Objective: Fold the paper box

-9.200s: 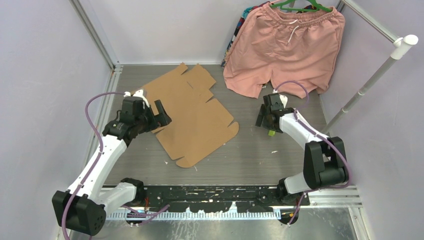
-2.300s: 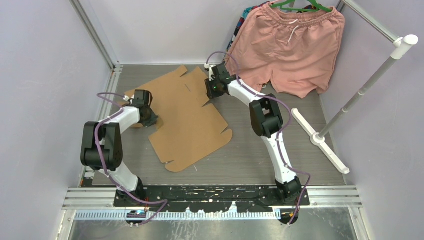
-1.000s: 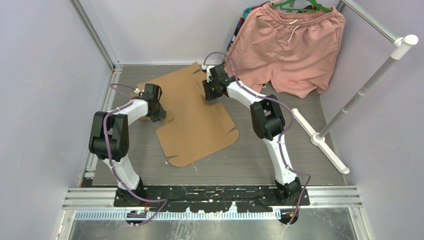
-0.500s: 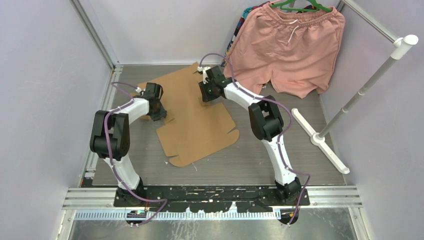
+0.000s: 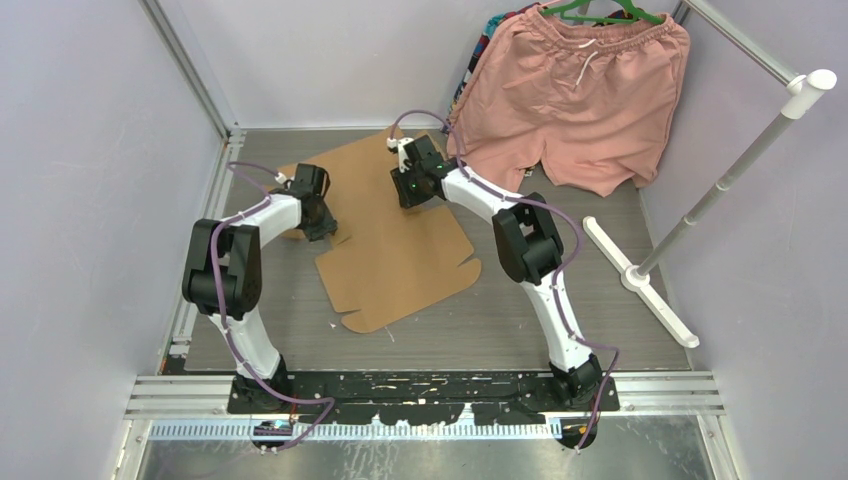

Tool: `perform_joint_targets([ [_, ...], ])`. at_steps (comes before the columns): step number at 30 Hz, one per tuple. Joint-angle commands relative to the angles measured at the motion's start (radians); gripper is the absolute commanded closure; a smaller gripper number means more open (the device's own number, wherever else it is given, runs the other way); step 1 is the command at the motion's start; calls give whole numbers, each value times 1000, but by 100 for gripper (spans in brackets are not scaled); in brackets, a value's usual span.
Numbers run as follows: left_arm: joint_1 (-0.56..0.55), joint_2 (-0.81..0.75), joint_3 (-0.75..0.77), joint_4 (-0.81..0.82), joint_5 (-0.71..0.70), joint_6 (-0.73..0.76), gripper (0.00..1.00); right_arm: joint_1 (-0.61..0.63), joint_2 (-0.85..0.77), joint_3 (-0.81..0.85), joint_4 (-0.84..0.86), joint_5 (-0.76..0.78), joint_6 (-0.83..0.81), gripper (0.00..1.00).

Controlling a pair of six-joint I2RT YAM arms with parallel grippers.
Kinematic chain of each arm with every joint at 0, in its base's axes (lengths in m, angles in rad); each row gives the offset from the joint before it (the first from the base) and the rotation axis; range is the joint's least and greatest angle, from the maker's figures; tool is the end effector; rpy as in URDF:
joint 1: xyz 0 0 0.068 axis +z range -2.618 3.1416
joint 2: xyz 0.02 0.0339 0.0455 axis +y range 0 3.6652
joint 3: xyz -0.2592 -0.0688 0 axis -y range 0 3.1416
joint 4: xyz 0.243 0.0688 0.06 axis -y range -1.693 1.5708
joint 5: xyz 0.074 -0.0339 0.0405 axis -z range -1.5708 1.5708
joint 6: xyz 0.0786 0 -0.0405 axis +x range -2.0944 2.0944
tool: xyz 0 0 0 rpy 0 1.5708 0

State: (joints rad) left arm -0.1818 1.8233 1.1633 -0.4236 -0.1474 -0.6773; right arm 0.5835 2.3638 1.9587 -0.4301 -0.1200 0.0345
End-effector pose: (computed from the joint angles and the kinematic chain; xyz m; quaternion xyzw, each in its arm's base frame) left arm 0.3803 -0.0582 0.1288 -0.2546 0.9339 -0.0352 0.2484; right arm 0.4569 0.3129 0.1420 -0.2732 0.8907 0.1625 0.3249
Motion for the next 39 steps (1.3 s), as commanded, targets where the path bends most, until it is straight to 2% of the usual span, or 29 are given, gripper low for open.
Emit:
perform_joint_targets([
  [1,-17,8,42,2,19,-12,68,13,20,51,-21,15,-12,61],
  [13,-37,12,70,-5,28,-34,63,16,58,40,-50,43,-3,61],
  [29,-66,67,65,60,63,-65,62,15,64,23,-49,40,0,61],
  [39,-68,86,61,40,46,-63,62,17,64,7,-60,69,3,60],
])
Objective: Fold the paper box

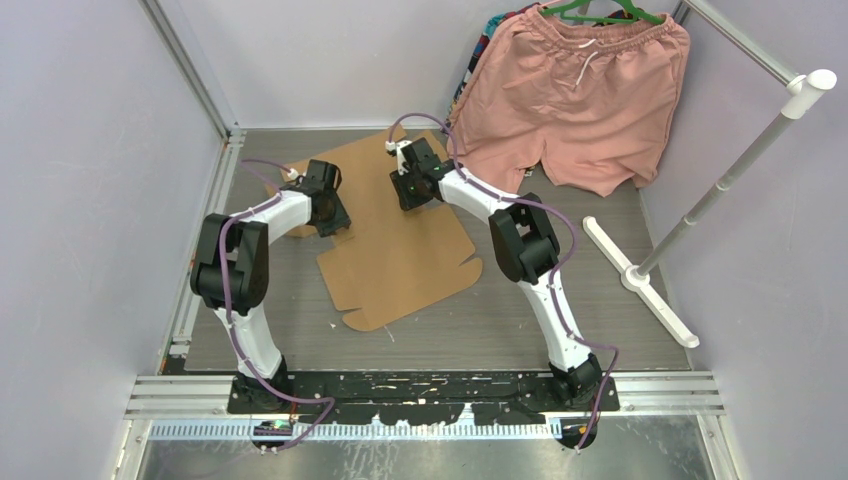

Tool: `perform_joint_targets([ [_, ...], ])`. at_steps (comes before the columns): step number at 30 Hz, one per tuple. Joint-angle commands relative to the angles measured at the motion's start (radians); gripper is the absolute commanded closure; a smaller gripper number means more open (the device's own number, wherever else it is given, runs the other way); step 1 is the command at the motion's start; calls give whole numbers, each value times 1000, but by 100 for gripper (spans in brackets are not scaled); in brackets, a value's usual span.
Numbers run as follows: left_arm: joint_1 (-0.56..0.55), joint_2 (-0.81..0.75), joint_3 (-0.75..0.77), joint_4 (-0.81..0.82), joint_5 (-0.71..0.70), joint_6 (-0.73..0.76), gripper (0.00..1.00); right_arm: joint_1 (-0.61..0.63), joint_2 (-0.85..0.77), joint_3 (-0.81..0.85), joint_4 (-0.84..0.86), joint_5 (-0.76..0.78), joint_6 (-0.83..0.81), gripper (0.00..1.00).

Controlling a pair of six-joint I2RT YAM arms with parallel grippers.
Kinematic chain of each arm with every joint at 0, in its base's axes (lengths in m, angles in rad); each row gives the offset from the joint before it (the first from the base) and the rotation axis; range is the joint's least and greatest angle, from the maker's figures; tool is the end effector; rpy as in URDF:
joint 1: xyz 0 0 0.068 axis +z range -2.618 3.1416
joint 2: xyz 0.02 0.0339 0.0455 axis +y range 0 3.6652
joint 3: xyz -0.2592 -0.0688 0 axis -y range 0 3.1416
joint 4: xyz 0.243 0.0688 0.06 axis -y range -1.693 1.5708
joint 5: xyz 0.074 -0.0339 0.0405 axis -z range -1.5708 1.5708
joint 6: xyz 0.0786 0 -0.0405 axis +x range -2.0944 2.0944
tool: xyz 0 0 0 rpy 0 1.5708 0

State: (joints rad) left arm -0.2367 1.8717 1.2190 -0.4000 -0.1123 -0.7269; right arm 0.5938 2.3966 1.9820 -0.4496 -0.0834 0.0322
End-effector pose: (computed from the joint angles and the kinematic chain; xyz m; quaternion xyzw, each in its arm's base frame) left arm 0.3925 -0.0856 0.1290 -0.2481 0.9328 -0.0704 0.2518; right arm 0.4572 0.3165 0.1304 -0.2736 0.8967 0.1437 0.3169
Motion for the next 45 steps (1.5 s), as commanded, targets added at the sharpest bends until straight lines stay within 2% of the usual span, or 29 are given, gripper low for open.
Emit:
perform_joint_targets([
  [1,-15,38,7,10,6,-11,62,7,30,-20,-42,37,7,60],
  [8,-21,44,28,-43,-23,14,62,14,32,-43,-46,73,23,59],
  [30,-23,-12,-42,-48,-8,34,63,34,26,-46,-101,79,16,58],
  [39,-54,-58,-110,-32,-8,16,63,49,-13,-123,-87,73,16,58],
  [45,-116,-109,-183,-15,-15,-9,63,51,-54,-203,-65,71,11,57],
])
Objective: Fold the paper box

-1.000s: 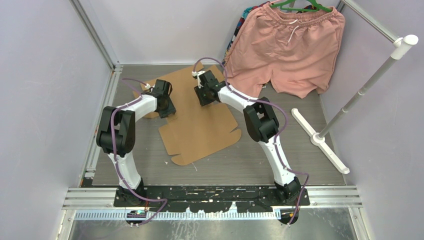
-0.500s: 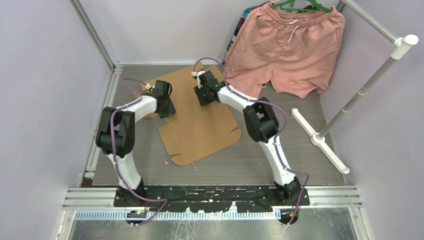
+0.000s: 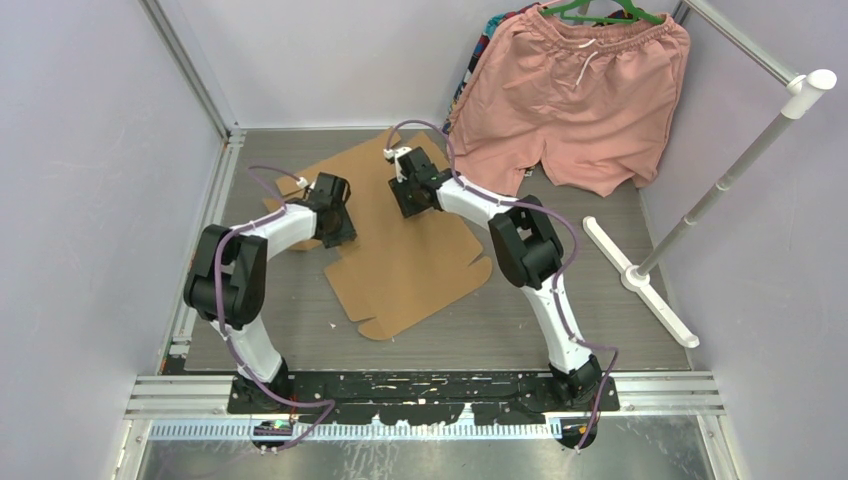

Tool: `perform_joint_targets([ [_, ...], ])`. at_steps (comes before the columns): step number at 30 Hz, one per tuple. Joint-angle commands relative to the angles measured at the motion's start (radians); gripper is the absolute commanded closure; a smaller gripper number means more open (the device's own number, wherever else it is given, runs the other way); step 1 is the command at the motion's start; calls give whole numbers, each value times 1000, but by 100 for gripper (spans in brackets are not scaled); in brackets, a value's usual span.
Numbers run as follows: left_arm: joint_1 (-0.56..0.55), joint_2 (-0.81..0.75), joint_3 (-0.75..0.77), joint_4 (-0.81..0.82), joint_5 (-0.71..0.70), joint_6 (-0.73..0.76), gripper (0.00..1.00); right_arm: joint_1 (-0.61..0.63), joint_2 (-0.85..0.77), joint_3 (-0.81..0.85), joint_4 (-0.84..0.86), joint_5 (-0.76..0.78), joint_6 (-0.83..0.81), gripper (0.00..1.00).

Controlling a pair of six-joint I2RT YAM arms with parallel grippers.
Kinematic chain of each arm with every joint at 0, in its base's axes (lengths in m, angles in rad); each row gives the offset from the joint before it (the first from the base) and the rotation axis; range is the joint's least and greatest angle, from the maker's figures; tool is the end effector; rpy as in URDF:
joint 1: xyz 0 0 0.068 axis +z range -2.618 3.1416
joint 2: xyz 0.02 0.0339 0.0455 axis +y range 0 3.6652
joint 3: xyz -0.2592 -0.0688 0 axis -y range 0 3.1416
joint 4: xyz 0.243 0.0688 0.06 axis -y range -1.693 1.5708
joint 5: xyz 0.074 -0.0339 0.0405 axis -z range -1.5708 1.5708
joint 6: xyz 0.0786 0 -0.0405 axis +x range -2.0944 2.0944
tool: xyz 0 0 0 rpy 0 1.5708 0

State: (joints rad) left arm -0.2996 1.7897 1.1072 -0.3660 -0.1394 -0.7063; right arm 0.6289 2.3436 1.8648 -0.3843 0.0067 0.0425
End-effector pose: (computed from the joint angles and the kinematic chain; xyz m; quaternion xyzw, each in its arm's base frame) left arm 0.3648 -0.1013 0.1282 -0.2122 0.9403 -0.0652 0.2581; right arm 0.4398 0.3193 0.1244 -0.2700 0.8983 0.1112 0.3282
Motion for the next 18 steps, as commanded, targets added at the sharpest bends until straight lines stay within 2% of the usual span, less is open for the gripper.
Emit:
perform_joint_targets([
  [1,-66,-35,-81,-47,7,-33,63,16,-8,-99,-126,-16,0,57],
  [9,-181,-59,-129,-38,-21,-84,63,16,-59,-199,-90,-11,5,56],
  [18,-345,-22,-77,-49,-63,-139,63,-4,-109,-298,-56,20,11,56],
])
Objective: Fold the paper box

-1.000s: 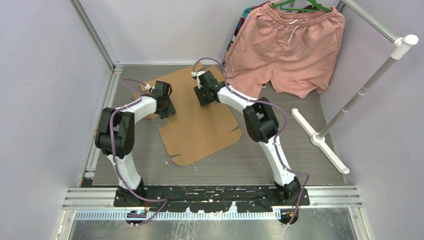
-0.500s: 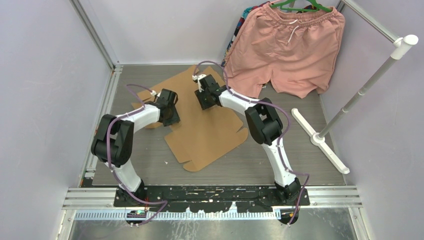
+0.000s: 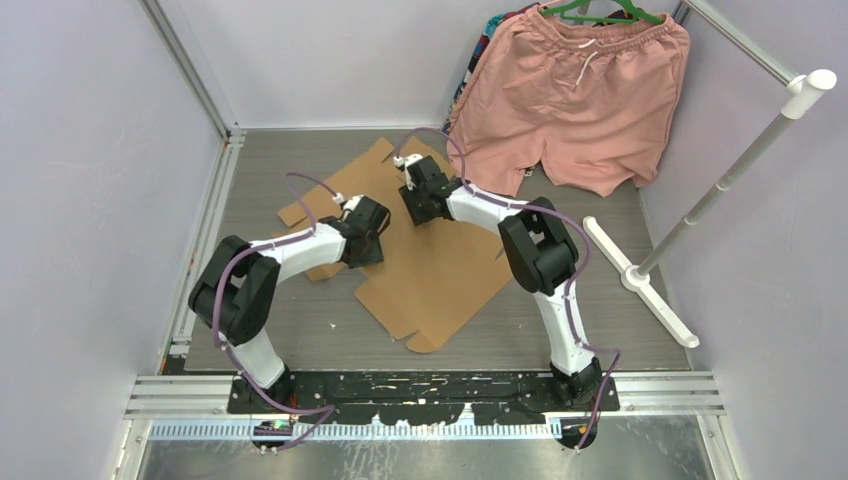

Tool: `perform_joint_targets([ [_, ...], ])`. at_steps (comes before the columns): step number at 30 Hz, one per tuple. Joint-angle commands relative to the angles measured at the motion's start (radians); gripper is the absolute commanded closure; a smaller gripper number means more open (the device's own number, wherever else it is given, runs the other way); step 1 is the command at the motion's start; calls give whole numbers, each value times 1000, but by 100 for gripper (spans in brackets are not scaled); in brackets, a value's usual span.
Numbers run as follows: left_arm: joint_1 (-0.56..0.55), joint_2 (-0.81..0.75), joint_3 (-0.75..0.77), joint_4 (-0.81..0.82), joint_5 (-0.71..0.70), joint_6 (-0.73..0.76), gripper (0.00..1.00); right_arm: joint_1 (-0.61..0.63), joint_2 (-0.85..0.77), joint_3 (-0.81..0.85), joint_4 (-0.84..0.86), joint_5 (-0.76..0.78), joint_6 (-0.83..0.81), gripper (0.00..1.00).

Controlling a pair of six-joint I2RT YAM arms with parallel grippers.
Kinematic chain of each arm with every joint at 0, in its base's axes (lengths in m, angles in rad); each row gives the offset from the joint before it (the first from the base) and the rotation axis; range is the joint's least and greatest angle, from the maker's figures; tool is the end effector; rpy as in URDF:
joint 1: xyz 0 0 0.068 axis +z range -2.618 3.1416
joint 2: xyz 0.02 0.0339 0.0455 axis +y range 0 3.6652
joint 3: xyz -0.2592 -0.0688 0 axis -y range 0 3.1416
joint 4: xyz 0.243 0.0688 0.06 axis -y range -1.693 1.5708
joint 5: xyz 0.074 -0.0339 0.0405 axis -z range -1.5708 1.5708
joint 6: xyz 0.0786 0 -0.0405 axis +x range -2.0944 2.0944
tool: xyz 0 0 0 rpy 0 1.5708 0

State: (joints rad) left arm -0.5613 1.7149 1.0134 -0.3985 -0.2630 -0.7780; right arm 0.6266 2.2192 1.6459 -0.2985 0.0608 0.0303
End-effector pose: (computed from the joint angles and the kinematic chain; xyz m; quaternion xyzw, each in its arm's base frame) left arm 0.3068 -0.1688 0.1254 -0.1347 0.9551 -0.0435 0.2604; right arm 0.4170 0.2960 0.1220 -0.2659 0.9007 0.0834 0.3332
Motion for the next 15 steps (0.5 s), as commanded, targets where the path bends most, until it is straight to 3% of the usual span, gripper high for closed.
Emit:
perform_joint_targets([
  [1,-98,62,26,-19,55,-72,63,-5,12,-89,-139,-35,23,56],
  [15,-221,119,121,-48,36,-101,63,-28,-88,-330,-48,-40,103,55],
])
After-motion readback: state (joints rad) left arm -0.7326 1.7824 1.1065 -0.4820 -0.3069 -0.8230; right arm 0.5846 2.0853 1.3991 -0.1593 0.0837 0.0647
